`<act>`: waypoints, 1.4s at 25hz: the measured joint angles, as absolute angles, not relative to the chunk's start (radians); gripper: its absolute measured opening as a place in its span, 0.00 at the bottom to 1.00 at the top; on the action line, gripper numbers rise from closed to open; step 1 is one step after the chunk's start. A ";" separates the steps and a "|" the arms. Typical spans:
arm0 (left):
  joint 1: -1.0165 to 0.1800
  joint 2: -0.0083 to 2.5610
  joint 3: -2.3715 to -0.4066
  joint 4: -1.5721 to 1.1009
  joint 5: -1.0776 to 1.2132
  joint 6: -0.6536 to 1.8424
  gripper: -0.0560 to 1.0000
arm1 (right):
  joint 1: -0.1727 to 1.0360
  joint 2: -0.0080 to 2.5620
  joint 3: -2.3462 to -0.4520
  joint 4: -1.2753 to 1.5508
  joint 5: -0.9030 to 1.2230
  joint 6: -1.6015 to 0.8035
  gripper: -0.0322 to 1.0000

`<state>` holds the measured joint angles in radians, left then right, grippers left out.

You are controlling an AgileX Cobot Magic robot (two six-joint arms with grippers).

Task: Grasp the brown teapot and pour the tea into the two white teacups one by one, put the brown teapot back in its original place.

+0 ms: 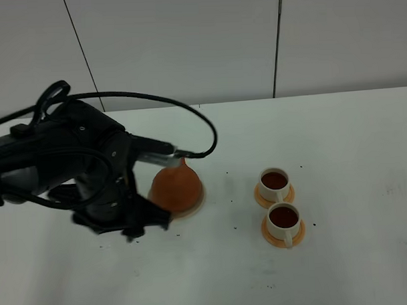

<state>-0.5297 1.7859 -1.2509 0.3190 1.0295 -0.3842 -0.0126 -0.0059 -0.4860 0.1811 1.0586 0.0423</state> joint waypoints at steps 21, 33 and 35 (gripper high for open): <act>-0.490 1.211 -0.709 0.293 1.186 -0.392 0.55 | -0.013 -0.006 -0.486 0.181 1.059 0.042 0.38; -0.490 0.945 -0.521 0.266 1.095 -0.392 0.55 | -0.013 -0.006 -0.486 0.181 1.059 0.042 0.38; -0.490 0.938 -0.518 0.267 1.084 -0.392 0.55 | -0.013 -0.006 -0.486 0.181 1.059 0.042 0.38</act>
<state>-0.4902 0.9383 -0.5180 0.2672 1.0838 -0.3920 -0.0126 -0.0059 -0.4860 0.1811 1.0586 0.0423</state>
